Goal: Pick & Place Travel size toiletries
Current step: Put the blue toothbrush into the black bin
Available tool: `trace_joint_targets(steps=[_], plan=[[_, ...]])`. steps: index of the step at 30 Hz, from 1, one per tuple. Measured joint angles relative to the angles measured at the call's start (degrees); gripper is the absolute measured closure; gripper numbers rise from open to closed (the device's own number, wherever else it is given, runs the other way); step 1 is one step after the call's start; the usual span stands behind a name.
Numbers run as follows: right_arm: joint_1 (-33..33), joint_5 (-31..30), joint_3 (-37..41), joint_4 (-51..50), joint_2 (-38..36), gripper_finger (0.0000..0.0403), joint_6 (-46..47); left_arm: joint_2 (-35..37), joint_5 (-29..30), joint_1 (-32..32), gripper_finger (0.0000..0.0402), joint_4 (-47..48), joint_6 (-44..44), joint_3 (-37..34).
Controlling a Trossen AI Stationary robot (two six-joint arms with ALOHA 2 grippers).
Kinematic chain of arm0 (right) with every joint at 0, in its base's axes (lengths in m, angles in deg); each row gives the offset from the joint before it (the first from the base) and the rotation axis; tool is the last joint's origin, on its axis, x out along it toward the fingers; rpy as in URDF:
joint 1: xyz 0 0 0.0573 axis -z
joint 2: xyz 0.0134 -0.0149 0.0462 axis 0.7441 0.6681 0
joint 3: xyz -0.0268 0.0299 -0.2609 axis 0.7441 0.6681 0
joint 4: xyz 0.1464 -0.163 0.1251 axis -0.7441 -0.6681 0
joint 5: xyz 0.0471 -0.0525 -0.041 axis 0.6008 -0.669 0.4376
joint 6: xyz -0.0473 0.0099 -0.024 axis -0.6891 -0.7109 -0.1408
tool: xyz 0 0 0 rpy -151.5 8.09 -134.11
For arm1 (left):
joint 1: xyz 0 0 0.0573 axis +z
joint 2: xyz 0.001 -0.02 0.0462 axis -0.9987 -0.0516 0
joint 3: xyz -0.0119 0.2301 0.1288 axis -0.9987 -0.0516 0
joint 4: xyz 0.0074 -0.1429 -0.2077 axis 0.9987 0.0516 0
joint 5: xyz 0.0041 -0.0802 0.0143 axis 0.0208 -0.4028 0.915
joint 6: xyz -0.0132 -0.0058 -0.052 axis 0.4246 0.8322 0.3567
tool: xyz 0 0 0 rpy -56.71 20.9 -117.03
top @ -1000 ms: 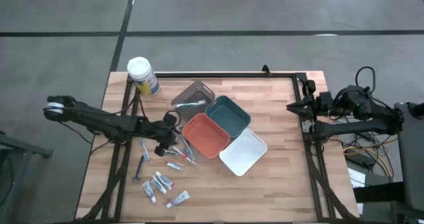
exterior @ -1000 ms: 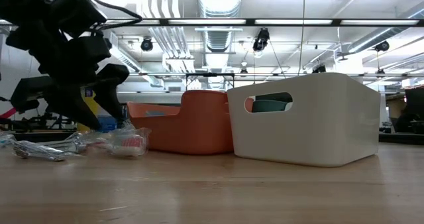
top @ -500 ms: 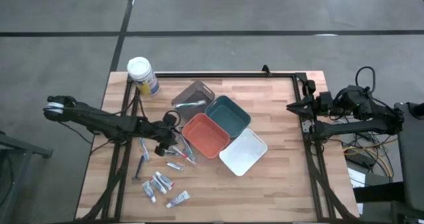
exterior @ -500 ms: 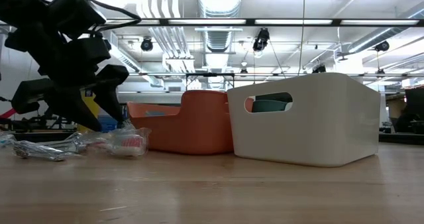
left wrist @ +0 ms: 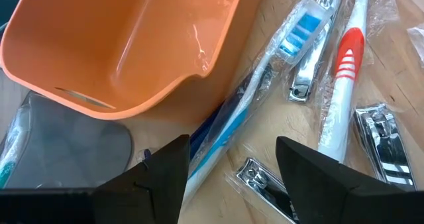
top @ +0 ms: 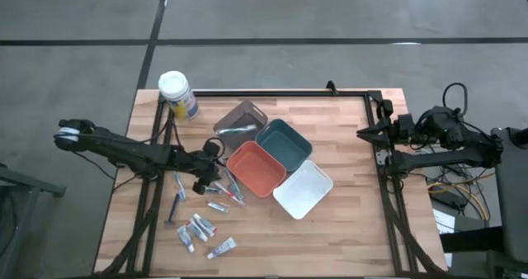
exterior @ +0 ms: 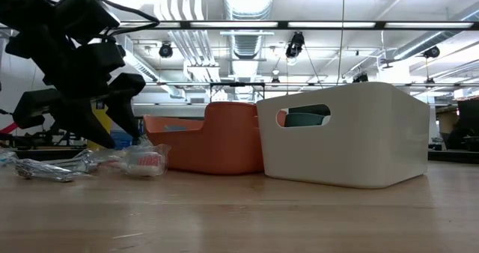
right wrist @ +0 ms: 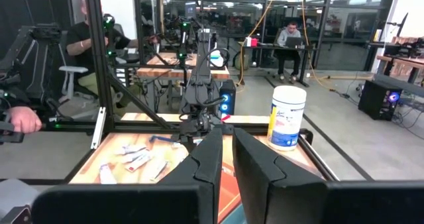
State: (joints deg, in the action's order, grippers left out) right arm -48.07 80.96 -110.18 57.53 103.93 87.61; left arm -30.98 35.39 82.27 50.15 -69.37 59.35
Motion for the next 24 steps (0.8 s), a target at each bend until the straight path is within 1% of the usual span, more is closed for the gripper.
trace_joint_targets(steps=[4,9,15,19,24], plan=[[0.02,0.00,0.00,-0.02,-0.02,0.0369,0.00,0.00,0.00,0.00,0.0172,0.00,-0.22,0.00],[0.02,0.01,0.00,-0.01,-0.01,0.0369,0.00,-0.02,0.00,0.00,0.0172,-0.17,-2.93,0.00],[0.00,0.02,0.00,0.00,0.00,0.0369,0.08,-0.02,0.00,0.00,0.0172,-0.68,-3.04,-0.02],[0.01,0.02,0.00,-0.02,-0.02,0.0369,0.02,-2.12,-0.03,0.01,0.0172,-1.82,-2.22,-0.11],[0.00,0.00,0.00,0.00,0.00,0.0369,0.05,-6.89,-0.15,0.02,0.0173,-6.15,-1.51,0.02]])
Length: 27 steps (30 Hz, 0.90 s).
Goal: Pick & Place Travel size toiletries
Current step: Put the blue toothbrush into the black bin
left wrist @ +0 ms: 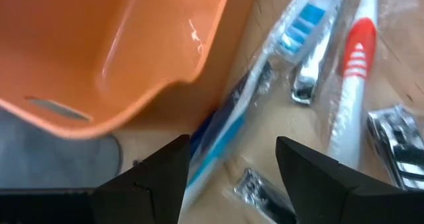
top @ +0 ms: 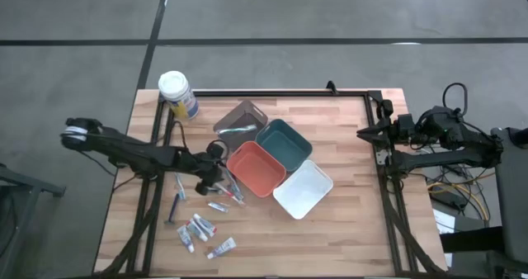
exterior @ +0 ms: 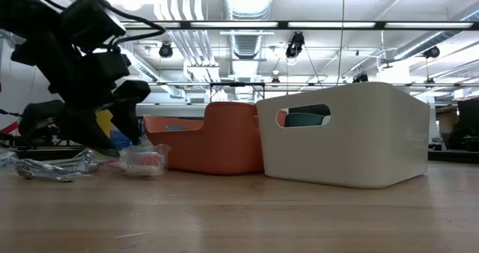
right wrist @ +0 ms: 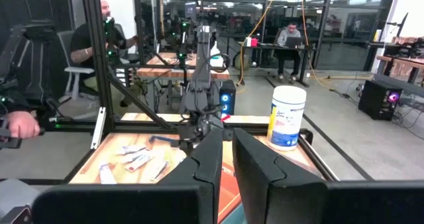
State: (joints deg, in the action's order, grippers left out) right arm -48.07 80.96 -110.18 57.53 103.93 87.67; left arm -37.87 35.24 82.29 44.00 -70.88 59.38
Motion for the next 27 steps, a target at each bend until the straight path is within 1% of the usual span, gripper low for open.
trace_joint_targets(steps=[6,9,15,18,21,27], plan=[[0.02,0.02,0.00,0.00,-0.02,0.0369,0.03,-2.44,-0.01,0.04,0.0172,-1.47,1.20,0.62],[0.01,0.01,0.00,-0.02,-0.01,0.0369,-0.04,-3.16,-0.34,0.04,0.0172,-0.40,4.23,0.44],[0.00,0.02,0.00,-0.02,-0.01,0.0369,0.03,-3.92,-5.17,0.13,0.0172,0.44,7.92,0.36],[0.01,0.02,0.00,-0.02,0.00,0.0369,-0.05,-3.80,-5.84,0.09,0.0177,0.75,8.02,0.35],[0.02,0.02,0.00,-0.02,0.00,0.0369,-0.02,-3.66,-6.33,0.07,0.0196,0.93,8.08,0.30],[0.02,0.02,0.00,-0.02,-0.02,0.0369,-0.05,-3.55,-9.74,0.04,0.0257,1.33,8.12,0.19]])
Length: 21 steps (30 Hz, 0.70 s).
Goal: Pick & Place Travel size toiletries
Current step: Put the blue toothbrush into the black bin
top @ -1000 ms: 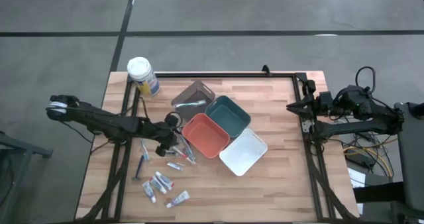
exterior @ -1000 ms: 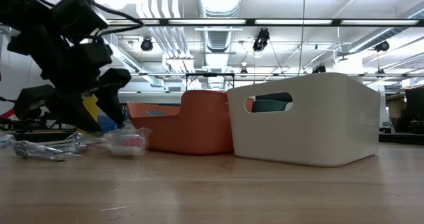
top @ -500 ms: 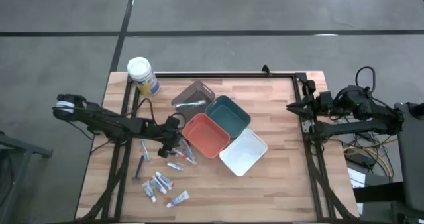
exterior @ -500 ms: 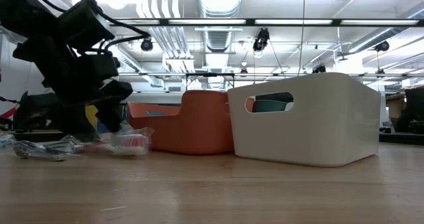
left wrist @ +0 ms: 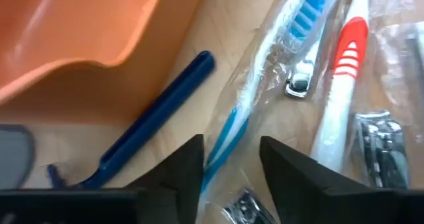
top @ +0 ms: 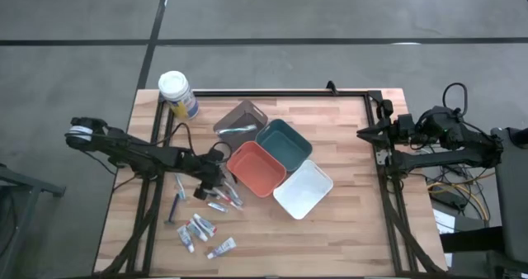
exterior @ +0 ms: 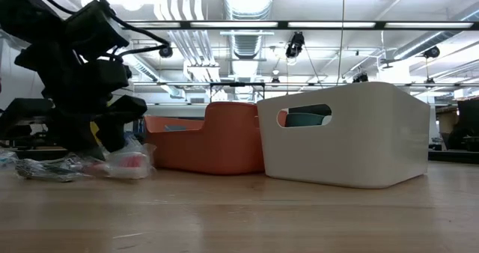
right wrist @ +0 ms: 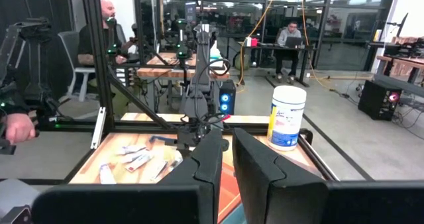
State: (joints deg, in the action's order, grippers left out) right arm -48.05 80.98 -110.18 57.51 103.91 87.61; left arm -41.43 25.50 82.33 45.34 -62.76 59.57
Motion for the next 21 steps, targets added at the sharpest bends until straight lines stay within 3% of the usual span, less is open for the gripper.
trace_joint_targets(steps=[12,21], plan=[[-0.01,0.00,0.00,0.01,0.01,0.0369,0.09,0.03,-0.38,0.00,0.0364,0.00,0.41,0.00],[-0.02,0.00,0.00,0.00,0.02,0.0369,0.08,3.18,-2.33,0.00,0.0363,3.13,0.67,0.35]])
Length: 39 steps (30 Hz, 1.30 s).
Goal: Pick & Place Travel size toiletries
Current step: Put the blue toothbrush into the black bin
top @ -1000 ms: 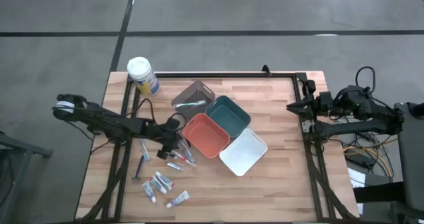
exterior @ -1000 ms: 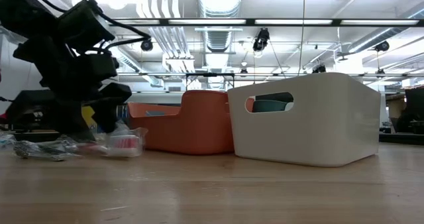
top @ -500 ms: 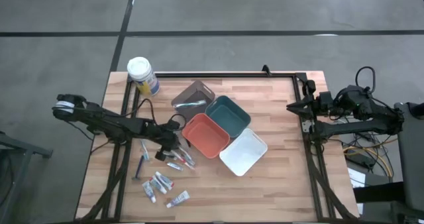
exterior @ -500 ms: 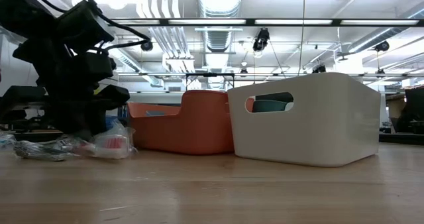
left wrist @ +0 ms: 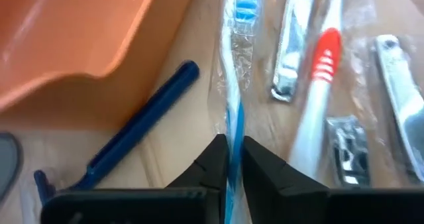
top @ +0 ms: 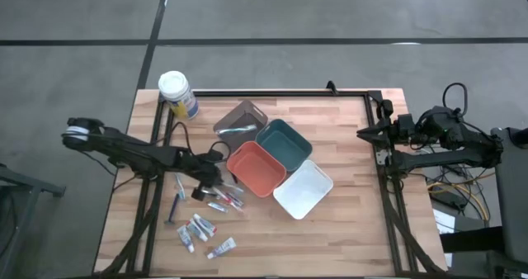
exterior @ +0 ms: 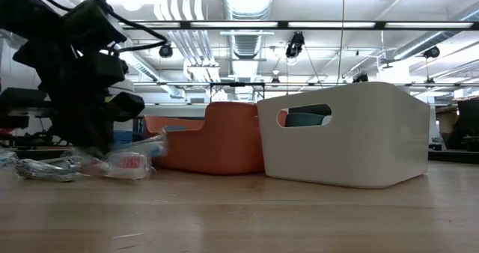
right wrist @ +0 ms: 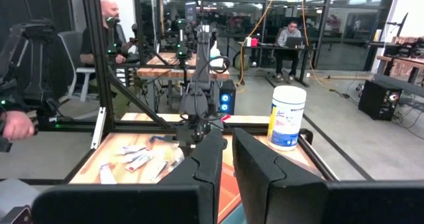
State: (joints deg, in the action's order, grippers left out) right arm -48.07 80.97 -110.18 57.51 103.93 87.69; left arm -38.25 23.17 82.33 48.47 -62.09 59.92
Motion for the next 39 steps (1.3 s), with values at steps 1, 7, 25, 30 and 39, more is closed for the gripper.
trace_joint_targets(steps=[1,7,25,30,39], plan=[[0.00,0.01,0.00,0.01,-0.01,0.0369,-0.02,0.59,-0.29,0.00,0.0362,1.34,0.00,0.48],[0.01,0.01,0.00,0.00,-0.02,0.0369,-0.09,4.45,-1.00,-0.02,0.0367,8.39,0.68,4.06],[0.02,-0.01,0.00,0.00,0.01,0.0369,-0.08,12.98,-4.31,-0.04,0.0365,13.46,2.52,12.03],[0.02,0.01,0.00,0.00,0.00,0.0369,-0.10,13.09,-4.29,-0.04,0.0365,13.25,3.75,14.68],[0.00,-0.01,0.00,0.00,-0.02,0.0369,-0.05,13.08,0.51,-0.02,0.0365,13.22,9.98,17.12]])
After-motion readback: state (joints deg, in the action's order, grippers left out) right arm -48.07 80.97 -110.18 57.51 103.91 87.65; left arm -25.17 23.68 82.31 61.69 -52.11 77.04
